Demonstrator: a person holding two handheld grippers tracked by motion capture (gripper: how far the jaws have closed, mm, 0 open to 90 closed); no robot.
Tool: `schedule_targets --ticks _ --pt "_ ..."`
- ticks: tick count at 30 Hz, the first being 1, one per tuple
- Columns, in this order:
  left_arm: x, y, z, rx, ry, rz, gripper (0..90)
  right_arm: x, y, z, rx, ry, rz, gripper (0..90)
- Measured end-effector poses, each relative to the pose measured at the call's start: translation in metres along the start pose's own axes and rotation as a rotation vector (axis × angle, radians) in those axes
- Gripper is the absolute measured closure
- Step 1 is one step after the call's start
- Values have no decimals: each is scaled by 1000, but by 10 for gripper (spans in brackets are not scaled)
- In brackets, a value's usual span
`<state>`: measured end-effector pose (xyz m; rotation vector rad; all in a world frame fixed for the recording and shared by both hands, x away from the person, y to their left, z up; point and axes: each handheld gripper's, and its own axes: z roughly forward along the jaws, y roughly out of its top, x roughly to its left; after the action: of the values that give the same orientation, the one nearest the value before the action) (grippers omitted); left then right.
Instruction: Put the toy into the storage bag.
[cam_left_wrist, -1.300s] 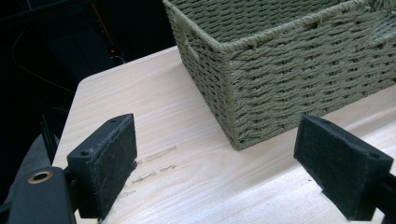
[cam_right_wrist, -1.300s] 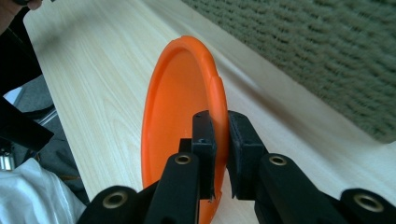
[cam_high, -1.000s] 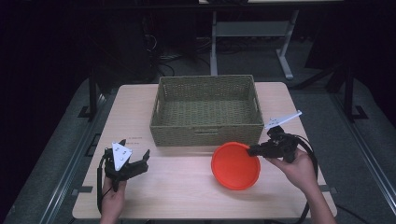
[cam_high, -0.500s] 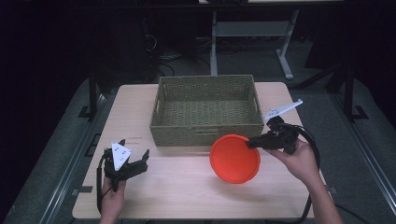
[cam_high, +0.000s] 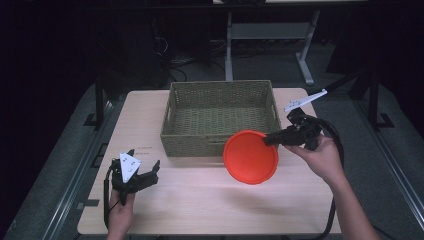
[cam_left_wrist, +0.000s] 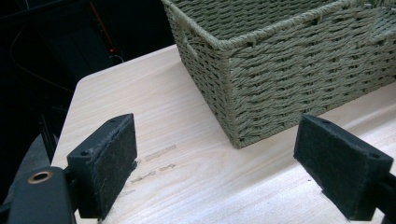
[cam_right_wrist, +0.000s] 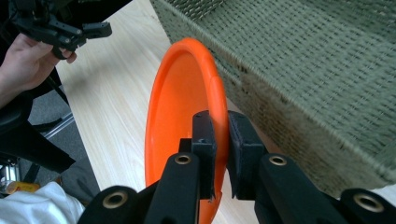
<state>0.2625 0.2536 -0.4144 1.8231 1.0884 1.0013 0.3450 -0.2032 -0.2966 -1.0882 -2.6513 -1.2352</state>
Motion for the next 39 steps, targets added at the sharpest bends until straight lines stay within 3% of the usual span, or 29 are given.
schedule_targets --ticks 26,39 --pt "1 0 -2 -4 -1 -10 127 -18 52 -13 -47 -5 34 820" --pt "4 0 -1 -8 0 -24 128 -34 72 -8 -55 -9 62 819"
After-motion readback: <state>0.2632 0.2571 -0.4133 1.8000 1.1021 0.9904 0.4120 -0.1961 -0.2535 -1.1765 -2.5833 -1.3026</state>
